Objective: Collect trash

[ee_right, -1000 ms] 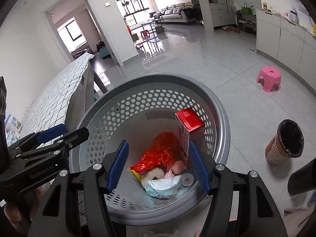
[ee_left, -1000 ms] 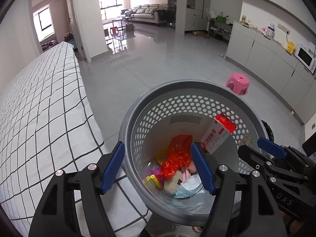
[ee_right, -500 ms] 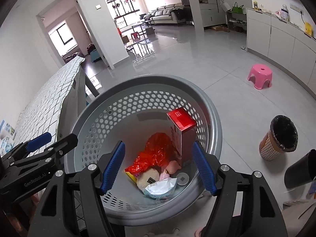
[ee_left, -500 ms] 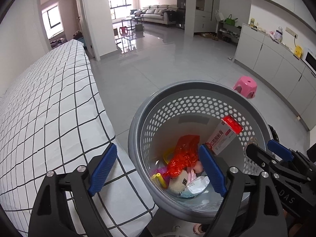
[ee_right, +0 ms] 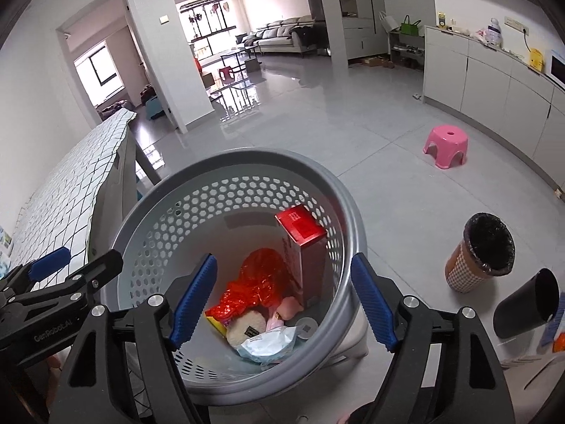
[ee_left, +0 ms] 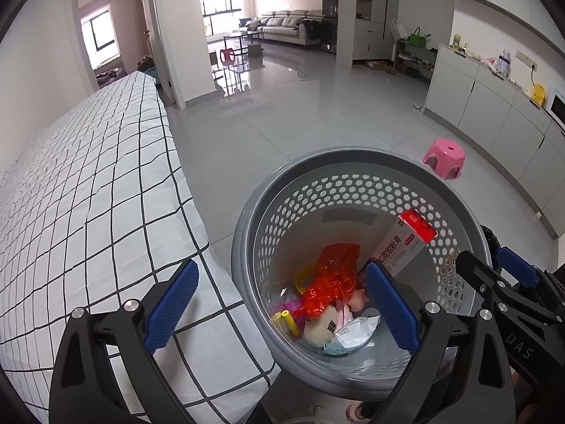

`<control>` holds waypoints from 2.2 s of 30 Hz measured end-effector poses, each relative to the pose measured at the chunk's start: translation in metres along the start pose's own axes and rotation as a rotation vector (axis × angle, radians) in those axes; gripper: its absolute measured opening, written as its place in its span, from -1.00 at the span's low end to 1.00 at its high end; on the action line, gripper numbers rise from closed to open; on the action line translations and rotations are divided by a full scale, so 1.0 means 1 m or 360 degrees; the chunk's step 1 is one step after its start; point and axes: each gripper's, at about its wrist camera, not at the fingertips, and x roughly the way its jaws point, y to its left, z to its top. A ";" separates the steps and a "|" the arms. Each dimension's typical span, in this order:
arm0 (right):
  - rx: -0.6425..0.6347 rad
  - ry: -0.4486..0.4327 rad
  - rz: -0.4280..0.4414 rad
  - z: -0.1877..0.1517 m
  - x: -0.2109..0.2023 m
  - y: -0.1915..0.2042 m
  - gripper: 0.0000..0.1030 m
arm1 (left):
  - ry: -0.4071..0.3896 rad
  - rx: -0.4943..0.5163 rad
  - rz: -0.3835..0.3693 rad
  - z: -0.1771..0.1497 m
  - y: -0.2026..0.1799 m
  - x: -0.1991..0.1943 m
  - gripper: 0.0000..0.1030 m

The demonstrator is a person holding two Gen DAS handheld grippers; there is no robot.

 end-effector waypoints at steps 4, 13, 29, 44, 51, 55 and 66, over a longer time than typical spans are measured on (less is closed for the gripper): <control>0.0006 -0.0005 -0.0007 0.001 -0.001 -0.002 0.45 | -0.0007 0.0003 0.0009 0.001 0.000 -0.001 0.86; 0.0016 -0.0010 -0.0022 0.001 -0.004 -0.002 0.47 | -0.0011 0.0003 0.0040 0.001 0.001 -0.002 0.87; 0.0009 -0.0024 -0.0020 0.001 -0.009 0.001 0.48 | -0.0032 -0.0011 0.0068 -0.001 0.004 -0.010 0.87; -0.0005 -0.0038 -0.0020 -0.001 -0.011 0.004 0.50 | -0.0031 -0.0030 0.0070 -0.003 0.010 -0.010 0.87; -0.0017 -0.0036 -0.0017 -0.001 -0.011 0.005 0.50 | -0.0010 -0.0047 0.0060 -0.005 0.012 -0.008 0.87; -0.0024 -0.0034 -0.0016 -0.001 -0.011 0.008 0.50 | -0.0018 -0.0048 0.0070 -0.006 0.013 -0.009 0.87; -0.0031 -0.0042 -0.0014 0.000 -0.012 0.010 0.50 | -0.0021 -0.0033 0.0081 -0.006 0.011 -0.011 0.87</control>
